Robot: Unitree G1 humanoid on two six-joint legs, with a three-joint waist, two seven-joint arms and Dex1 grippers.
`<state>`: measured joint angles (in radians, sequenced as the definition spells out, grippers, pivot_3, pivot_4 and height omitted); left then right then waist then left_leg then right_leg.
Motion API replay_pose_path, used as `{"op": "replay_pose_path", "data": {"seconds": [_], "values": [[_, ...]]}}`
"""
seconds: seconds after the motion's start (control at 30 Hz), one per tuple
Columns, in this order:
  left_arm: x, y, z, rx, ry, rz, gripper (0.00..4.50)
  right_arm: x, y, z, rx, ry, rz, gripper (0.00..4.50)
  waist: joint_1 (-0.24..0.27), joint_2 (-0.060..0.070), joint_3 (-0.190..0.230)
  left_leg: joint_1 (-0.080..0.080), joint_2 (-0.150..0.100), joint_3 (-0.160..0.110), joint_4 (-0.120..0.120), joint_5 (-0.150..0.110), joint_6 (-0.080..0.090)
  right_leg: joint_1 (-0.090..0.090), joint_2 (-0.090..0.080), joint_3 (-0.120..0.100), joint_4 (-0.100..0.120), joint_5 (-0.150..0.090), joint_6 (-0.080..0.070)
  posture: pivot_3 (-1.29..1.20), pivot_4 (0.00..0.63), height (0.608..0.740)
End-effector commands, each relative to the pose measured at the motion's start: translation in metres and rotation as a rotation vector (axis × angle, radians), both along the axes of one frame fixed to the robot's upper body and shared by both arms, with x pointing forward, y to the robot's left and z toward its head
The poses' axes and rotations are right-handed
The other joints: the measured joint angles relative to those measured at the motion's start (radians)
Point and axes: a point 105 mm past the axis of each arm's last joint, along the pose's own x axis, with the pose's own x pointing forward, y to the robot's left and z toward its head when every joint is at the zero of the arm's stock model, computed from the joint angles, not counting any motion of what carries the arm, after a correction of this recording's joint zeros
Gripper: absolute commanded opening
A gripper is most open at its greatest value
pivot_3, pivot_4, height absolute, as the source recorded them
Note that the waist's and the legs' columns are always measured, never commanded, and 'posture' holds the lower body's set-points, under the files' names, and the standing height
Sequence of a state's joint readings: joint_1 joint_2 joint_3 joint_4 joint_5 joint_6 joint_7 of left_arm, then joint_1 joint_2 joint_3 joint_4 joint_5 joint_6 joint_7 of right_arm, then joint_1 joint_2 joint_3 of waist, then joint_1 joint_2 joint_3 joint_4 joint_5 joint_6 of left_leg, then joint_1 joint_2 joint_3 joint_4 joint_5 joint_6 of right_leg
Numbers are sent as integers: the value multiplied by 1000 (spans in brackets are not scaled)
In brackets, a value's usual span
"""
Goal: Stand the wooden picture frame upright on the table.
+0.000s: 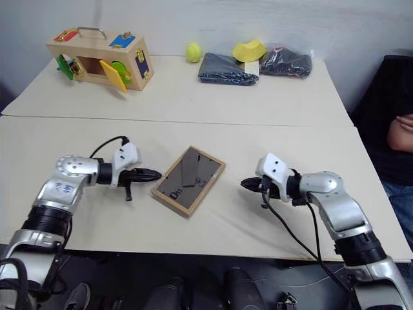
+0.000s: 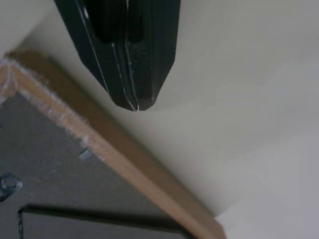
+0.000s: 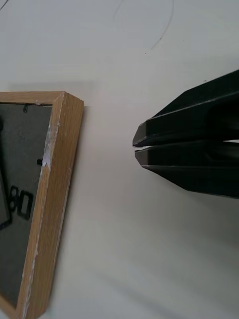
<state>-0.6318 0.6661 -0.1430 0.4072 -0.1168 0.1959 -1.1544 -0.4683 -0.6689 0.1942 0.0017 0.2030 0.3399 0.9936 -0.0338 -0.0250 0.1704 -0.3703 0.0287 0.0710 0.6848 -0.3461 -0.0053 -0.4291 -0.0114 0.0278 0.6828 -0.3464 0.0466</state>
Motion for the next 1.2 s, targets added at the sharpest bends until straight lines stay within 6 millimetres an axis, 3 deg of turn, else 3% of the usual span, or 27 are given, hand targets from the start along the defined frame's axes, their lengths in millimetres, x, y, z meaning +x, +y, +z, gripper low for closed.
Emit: {"op": "replay_pose_path", "data": {"seconds": [0.03,0.2,0.33,0.43,0.53,0.67,0.83,1.03,1.2], "values": [[-16,-23,0,-54,74,-100,35,9,13,3,-14,-54,23,0,-1,0,0,0,0,0,0,0,0,0,0,0,0,0,0,0,150,740],[-36,-43,0,-138,161,-127,35,21,20,6,-9,-82,12,0,2,0,0,0,0,0,1,0,0,0,-1,0,5,0,0,0,150,740],[-36,-30,-2,-187,291,31,206,16,14,11,-48,-106,37,0,2,0,0,0,0,0,1,0,0,0,0,0,5,0,0,0,150,740],[-42,-15,-2,-249,484,143,887,6,7,13,-117,-126,83,0,0,0,0,0,0,0,1,0,0,0,0,0,6,0,0,0,150,740],[-52,-14,9,-364,665,192,1824,-4,2,8,-203,-151,132,0,-1,0,0,0,0,-1,1,0,0,0,0,0,6,0,0,0,150,740],[-59,-22,15,-456,830,230,3028,-13,5,0,-275,-178,185,0,0,0,0,0,0,-1,1,0,0,0,0,0,6,0,0,0,150,740],[-60,-41,0,-465,958,295,4362,-20,20,-9,-323,-205,257,0,4,0,0,0,0,-1,2,0,0,1,0,0,6,0,0,0,150,740],[-65,-61,-14,-430,1011,292,4450,-27,26,-15,-346,-197,301,0,5,0,-3,2,0,-1,4,0,-1,2,0,0,5,0,0,0,150,740],[-60,-84,-5,-512,1049,236,4450,-30,33,-14,-321,-191,308,0,10,0,-4,2,-1,-3,7,0,-1,4,-1,0,5,0,0,0,150,740]]}}
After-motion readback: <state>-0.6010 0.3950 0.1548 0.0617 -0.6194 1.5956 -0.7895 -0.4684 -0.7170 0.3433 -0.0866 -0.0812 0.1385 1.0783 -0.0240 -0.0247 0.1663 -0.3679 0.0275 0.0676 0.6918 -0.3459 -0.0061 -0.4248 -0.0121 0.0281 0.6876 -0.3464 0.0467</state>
